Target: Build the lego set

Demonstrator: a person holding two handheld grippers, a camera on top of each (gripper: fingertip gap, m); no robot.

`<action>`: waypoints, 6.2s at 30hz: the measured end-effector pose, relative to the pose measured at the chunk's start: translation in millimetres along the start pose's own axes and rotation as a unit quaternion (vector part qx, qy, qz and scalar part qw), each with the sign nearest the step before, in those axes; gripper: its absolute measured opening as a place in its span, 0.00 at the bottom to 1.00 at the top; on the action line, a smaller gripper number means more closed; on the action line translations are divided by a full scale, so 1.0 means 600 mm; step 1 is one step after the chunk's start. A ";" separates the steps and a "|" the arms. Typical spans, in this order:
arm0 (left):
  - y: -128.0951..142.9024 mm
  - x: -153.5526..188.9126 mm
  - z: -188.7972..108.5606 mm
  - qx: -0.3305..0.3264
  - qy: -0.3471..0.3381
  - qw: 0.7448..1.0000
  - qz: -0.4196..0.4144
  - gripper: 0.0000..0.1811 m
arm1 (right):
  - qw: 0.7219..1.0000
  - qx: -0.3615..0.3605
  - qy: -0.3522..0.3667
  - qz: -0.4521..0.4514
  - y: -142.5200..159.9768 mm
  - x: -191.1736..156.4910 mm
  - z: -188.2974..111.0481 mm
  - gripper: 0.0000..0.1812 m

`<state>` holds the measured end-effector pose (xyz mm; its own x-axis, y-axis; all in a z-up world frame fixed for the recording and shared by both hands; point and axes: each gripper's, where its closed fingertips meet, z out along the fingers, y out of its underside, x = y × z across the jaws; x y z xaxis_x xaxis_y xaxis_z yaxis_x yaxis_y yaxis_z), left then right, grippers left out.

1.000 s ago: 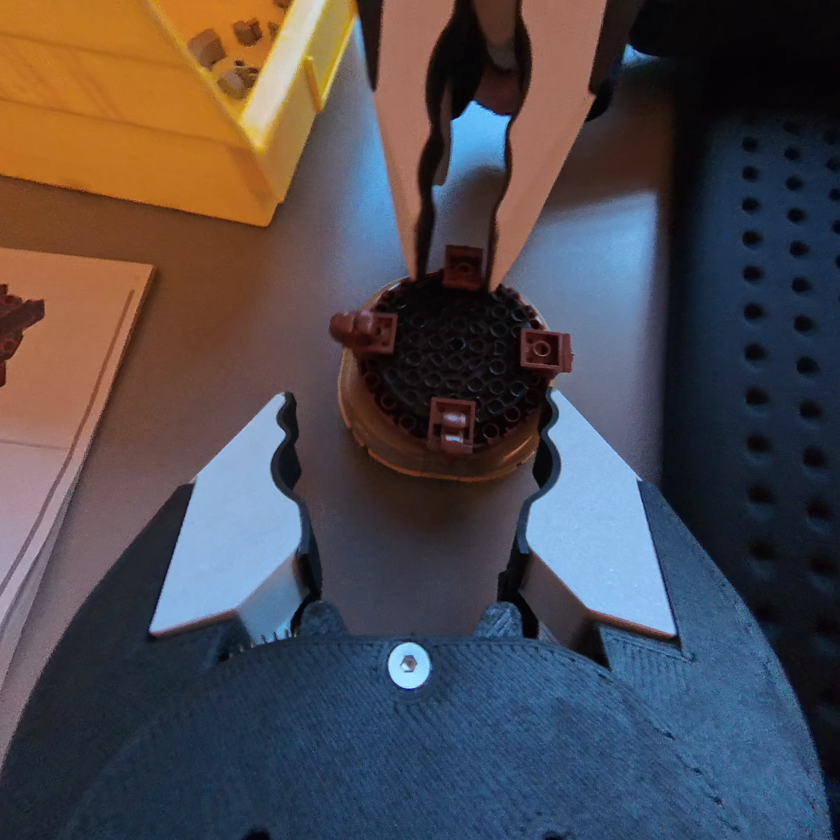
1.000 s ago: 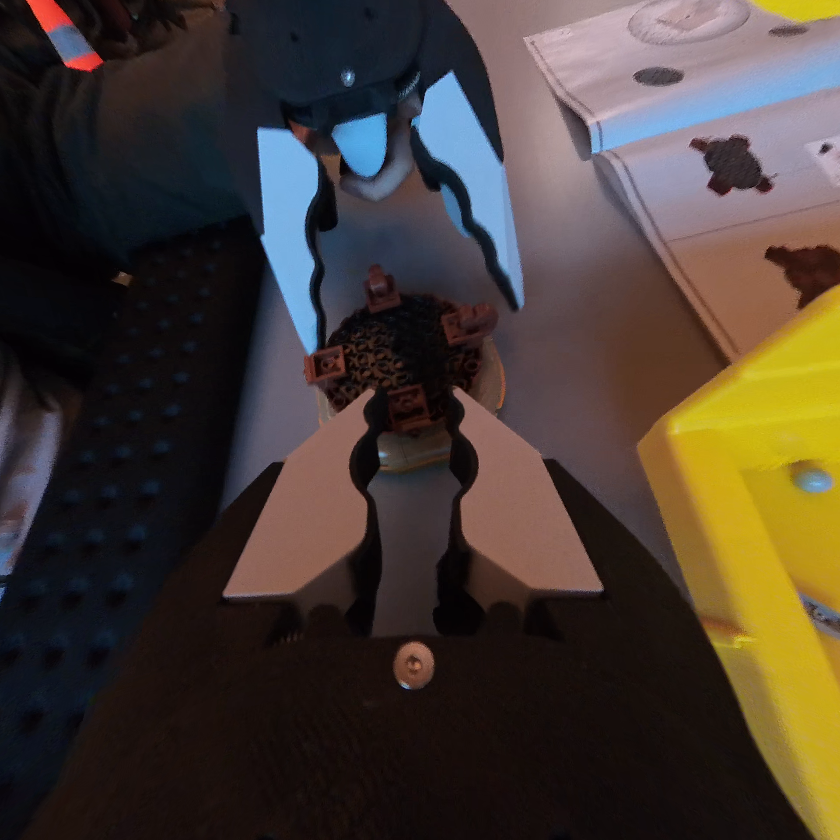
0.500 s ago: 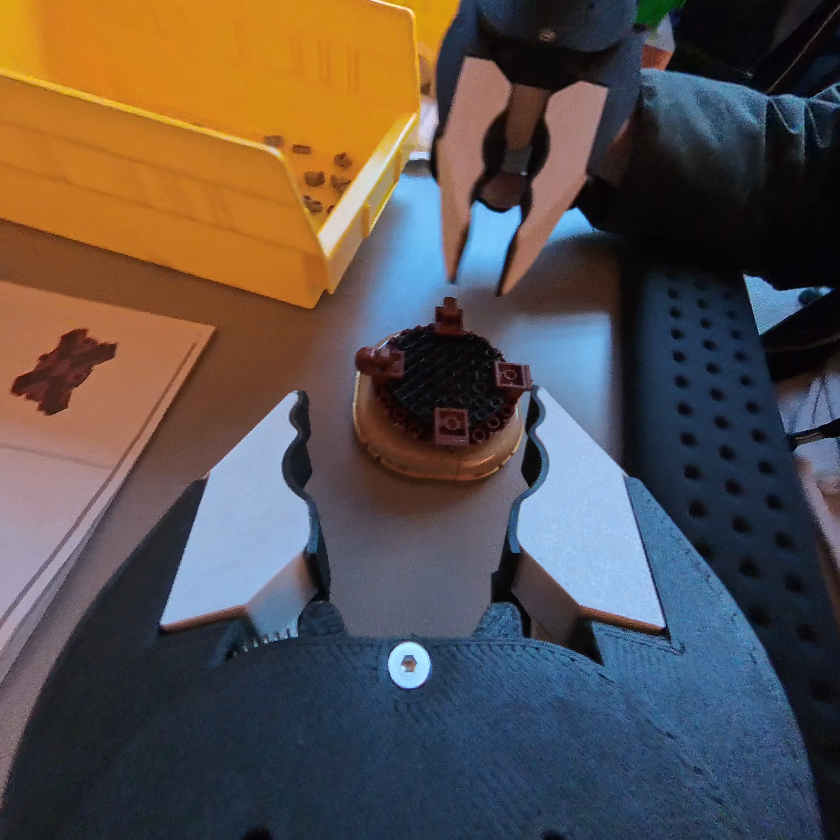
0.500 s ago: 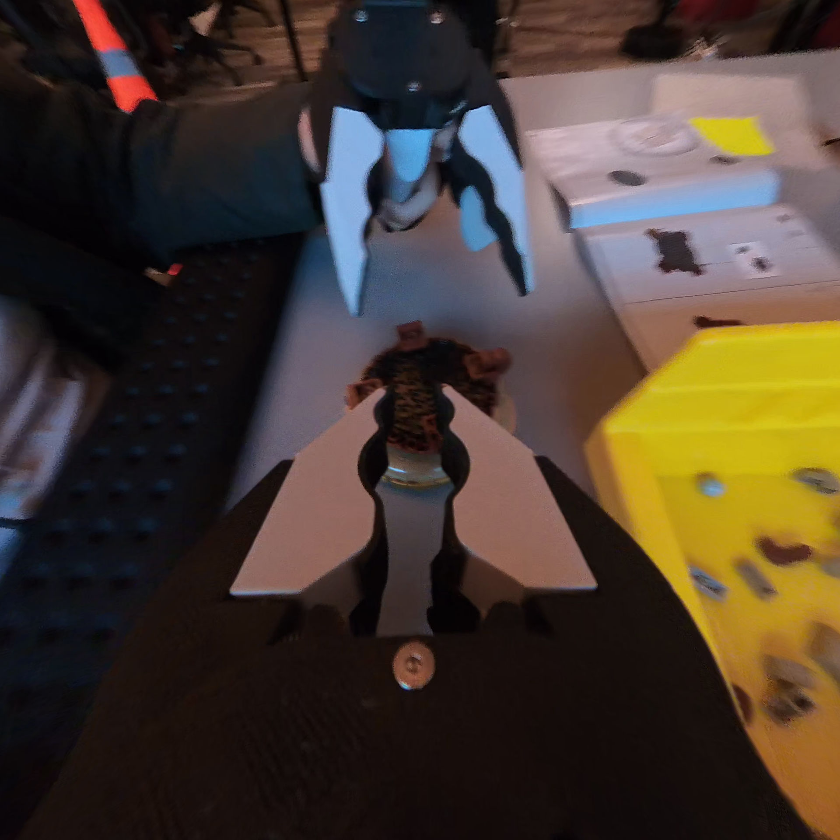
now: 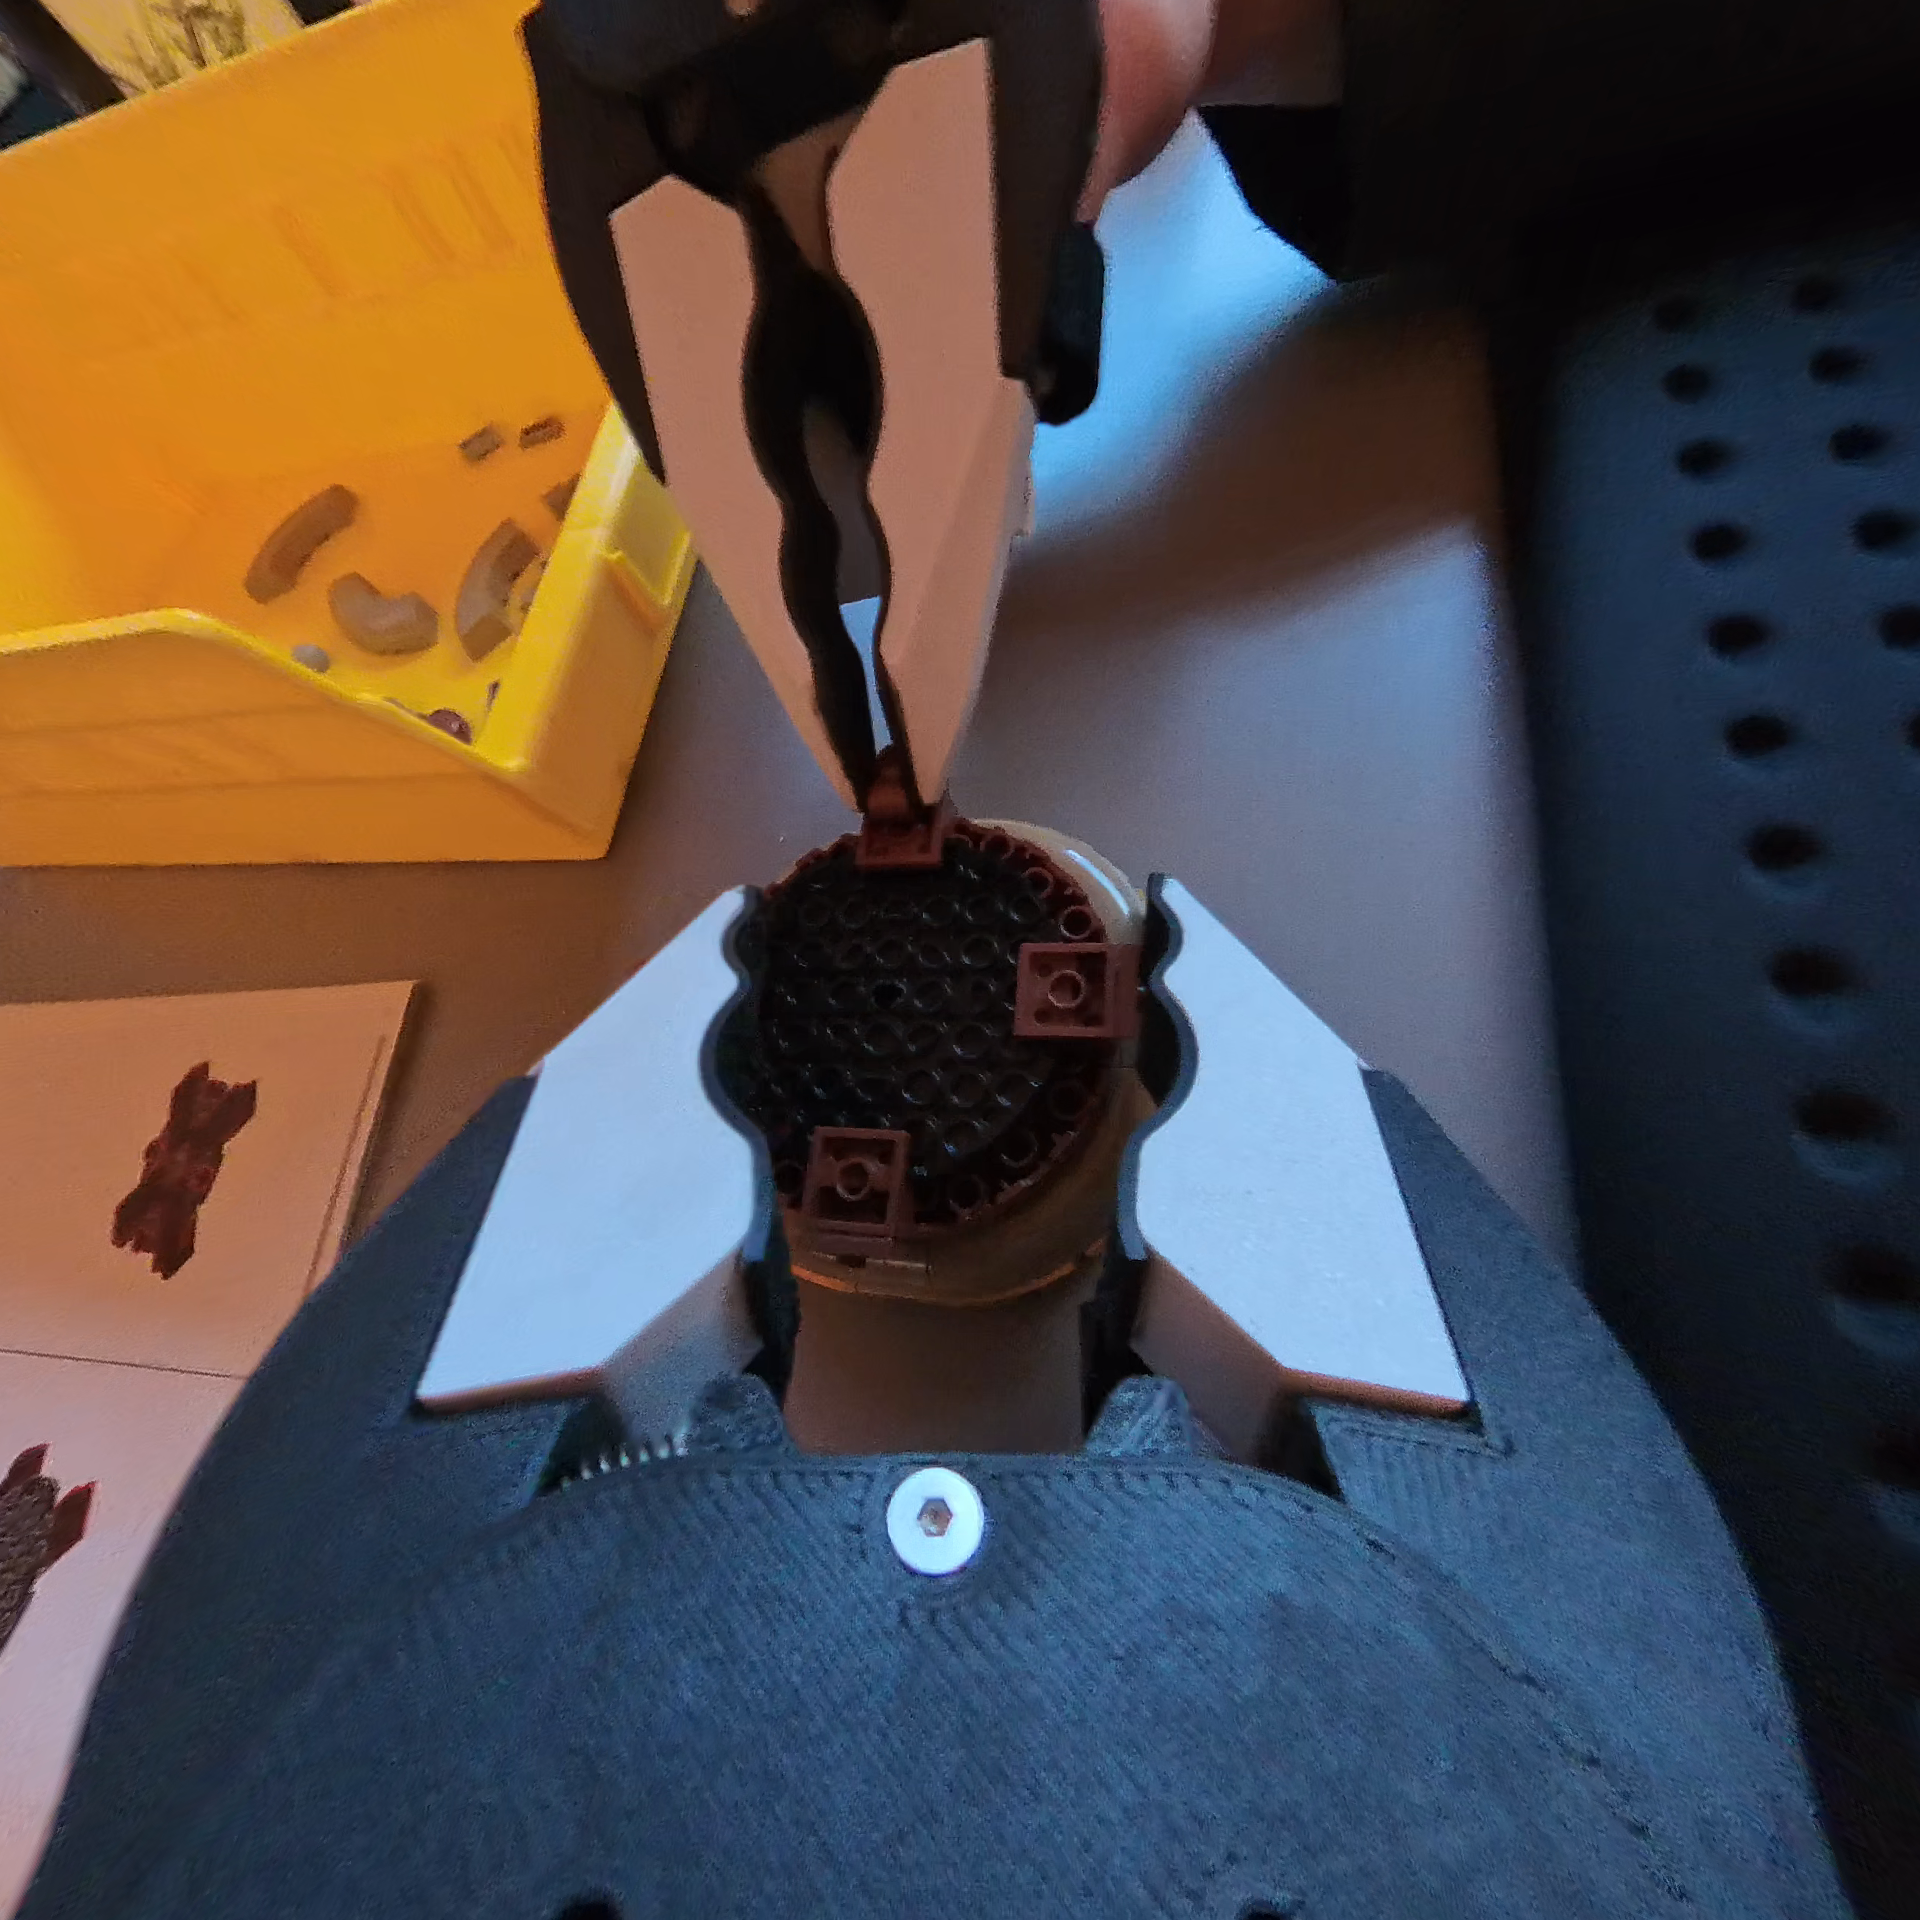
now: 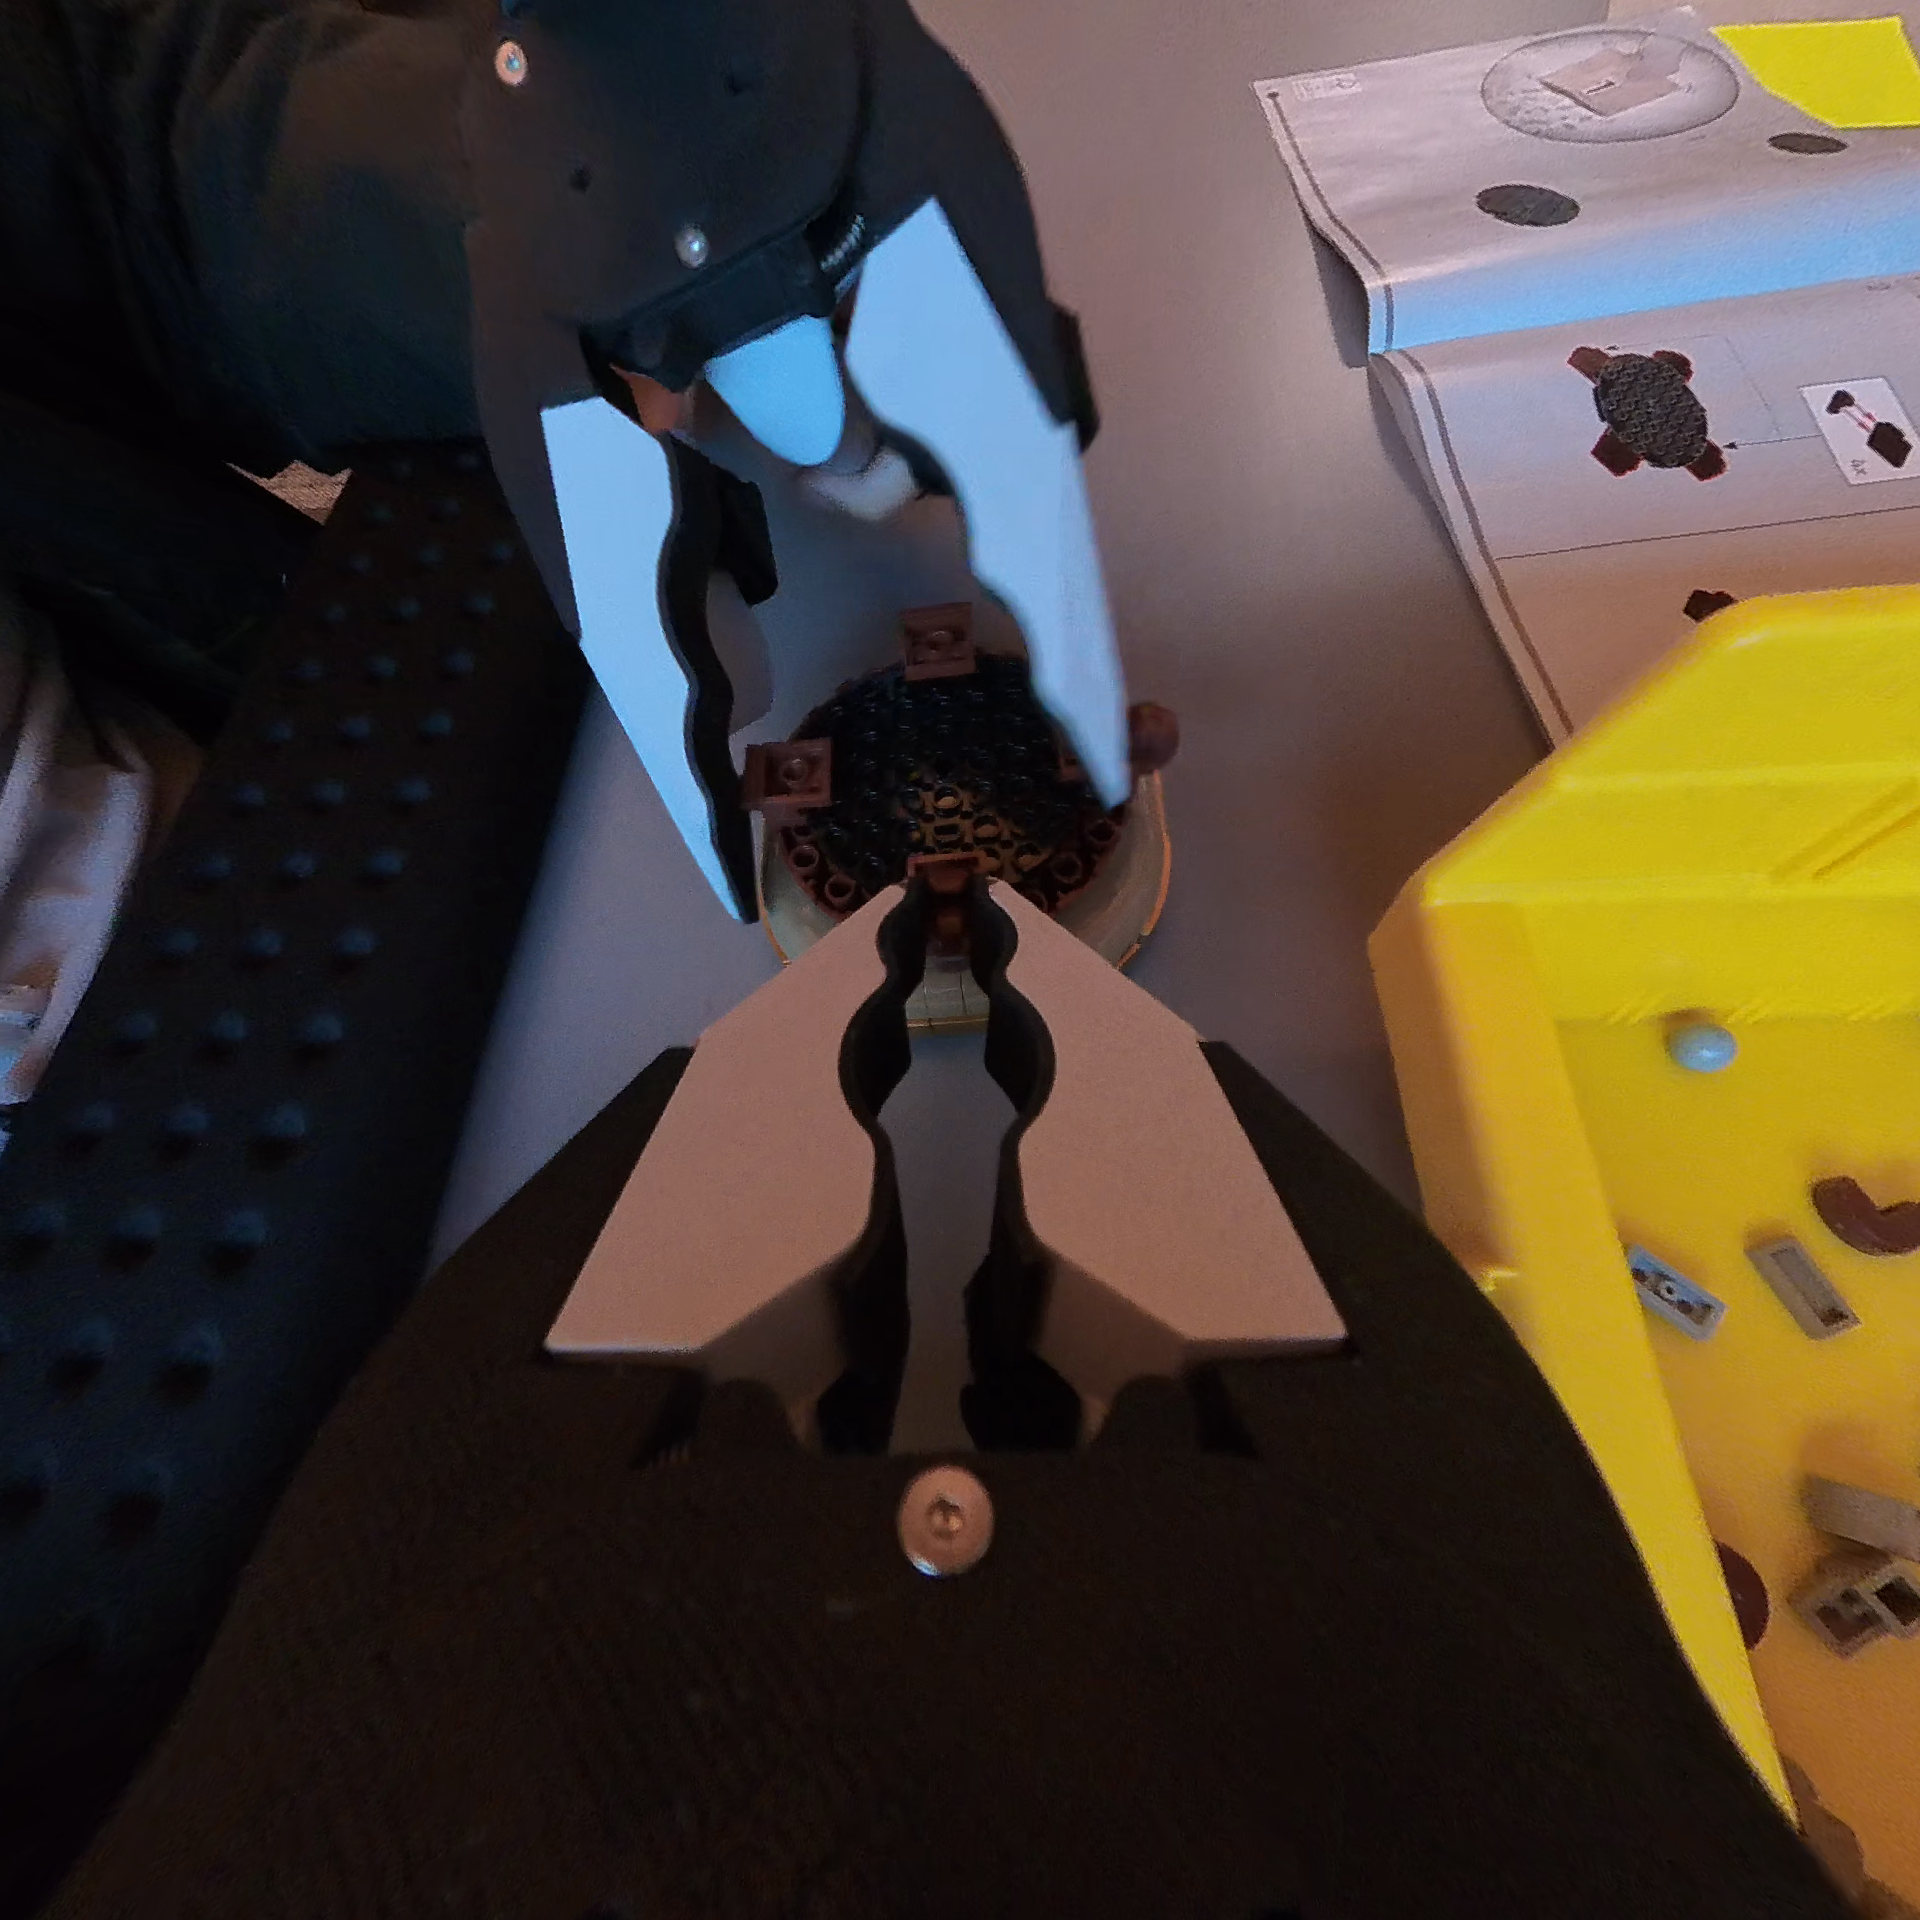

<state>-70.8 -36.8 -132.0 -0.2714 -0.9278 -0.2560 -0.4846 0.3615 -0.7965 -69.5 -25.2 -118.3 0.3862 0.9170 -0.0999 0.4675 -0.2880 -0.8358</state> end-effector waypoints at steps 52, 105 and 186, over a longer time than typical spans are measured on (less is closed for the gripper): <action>0.034 -0.018 -0.043 0.005 0.082 0.980 -0.183 0.55 | 0.991 0.077 0.075 0.085 -0.050 0.044 0.021 0.17; -0.005 -0.035 0.007 0.032 -0.032 0.996 -0.082 0.46 | 0.858 0.401 -0.144 0.286 -0.159 0.051 -0.208 0.02; 0.005 -0.002 -0.024 0.057 0.032 0.993 -0.094 0.31 | 0.992 0.110 0.049 -0.045 -0.069 -0.015 -0.098 0.07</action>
<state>-84.1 -33.0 -126.3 -0.2395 -0.9687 -0.0651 -0.4355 0.1671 -0.8845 -45.5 -37.7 -51.2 0.4309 0.9021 0.0233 0.3218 -0.1295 -0.9379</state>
